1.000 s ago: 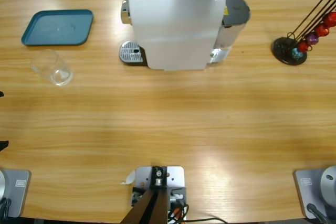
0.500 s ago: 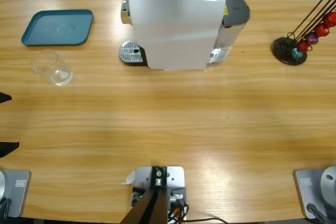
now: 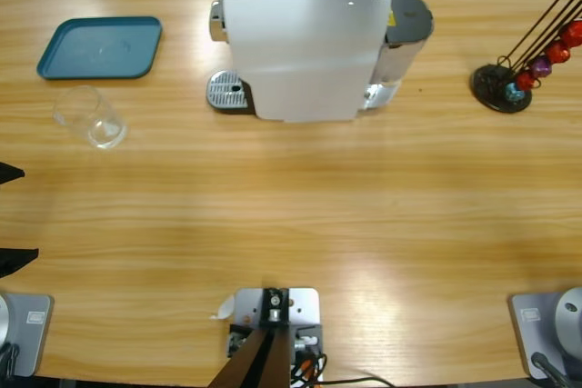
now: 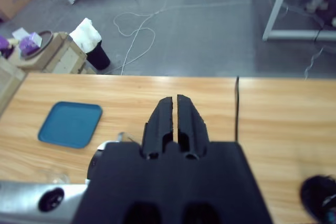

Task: Pour coffee

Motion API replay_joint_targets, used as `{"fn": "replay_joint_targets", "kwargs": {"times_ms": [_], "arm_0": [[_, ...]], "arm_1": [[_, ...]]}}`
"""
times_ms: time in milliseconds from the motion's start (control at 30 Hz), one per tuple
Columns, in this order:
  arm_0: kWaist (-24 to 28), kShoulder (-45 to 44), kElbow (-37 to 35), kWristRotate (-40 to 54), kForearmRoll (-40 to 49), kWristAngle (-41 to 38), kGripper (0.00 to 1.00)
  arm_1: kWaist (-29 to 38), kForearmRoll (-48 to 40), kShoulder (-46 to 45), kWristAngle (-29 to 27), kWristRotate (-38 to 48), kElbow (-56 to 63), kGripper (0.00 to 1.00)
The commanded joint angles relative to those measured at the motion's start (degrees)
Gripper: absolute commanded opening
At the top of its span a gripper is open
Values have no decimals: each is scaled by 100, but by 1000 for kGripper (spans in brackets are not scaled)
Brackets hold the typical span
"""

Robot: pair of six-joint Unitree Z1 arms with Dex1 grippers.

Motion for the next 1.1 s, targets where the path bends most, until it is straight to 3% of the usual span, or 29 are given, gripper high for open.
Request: {"fn": "replay_joint_targets", "kwargs": {"times_ms": [33, 533, 800, 1100], "arm_0": [[-45, 38, 227, -52, -50, 21, 996], [-45, -14, 266, -52, -43, 19, 996], [-47, -28, 261, -61, -41, 11, 996], [-45, -93, 275, -86, -15, 11, 996]], "arm_1": [[-8, -445, 198, 383, 970, 394, 0], [365, -283, 211, 533, 1478, 550, 0], [899, -345, 705, 643, 1655, 471, 0], [671, -695, 1056, 988, 1488, 441, 0]]}}
